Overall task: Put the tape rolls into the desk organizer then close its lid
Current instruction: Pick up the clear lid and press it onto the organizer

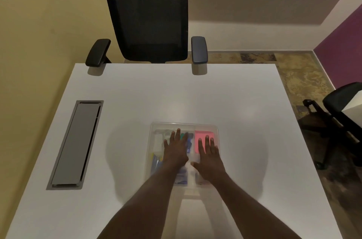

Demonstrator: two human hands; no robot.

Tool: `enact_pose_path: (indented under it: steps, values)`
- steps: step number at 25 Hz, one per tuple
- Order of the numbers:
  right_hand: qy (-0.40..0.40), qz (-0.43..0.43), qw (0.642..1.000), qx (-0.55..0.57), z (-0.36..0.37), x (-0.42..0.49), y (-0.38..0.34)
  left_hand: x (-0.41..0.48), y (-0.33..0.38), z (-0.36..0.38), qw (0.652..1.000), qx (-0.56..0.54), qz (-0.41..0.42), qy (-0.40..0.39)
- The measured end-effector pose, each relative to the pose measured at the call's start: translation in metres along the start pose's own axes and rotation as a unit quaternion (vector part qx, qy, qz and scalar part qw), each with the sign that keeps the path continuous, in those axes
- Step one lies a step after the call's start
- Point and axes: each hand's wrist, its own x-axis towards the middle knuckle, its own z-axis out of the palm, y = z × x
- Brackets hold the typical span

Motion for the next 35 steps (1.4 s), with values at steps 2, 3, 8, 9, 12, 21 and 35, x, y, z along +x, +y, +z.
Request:
enact_pose_path:
  steps: [2, 3, 8, 9, 12, 21, 35]
  values:
    - [0.0, 0.001, 1.0, 0.007, -0.001, -0.002, 0.002, 0.004, -0.019, -0.015, 0.997, -0.02, -0.048, 0.062]
    - [-0.001, 0.001, 1.0, 0.012, -0.001, -0.002, 0.001, 0.007, -0.031, -0.023, 0.994, -0.027, -0.079, 0.075]
    - [-0.002, 0.005, 1.0, 0.025, 0.0, -0.001, -0.001, 0.012, -0.072, -0.032, 0.994, -0.042, -0.087, 0.047]
    - [-0.004, 0.005, 1.0, 0.03, 0.0, 0.0, 0.0, 0.013, -0.074, -0.031, 0.995, -0.04, -0.083, 0.044]
    - [-0.005, 0.006, 0.999, 0.038, 0.003, 0.001, 0.001, 0.017, -0.078, -0.031, 0.997, -0.013, -0.071, 0.027]
    - [-0.011, -0.02, 1.0, 0.0, -0.013, 0.004, 0.002, -0.033, -0.075, 0.016, 0.996, 0.04, -0.017, 0.081]
    - [0.091, -0.024, 0.995, 0.015, 0.067, -0.091, 0.03, -0.112, -0.092, 0.096, 0.996, -0.037, -0.013, 0.084]
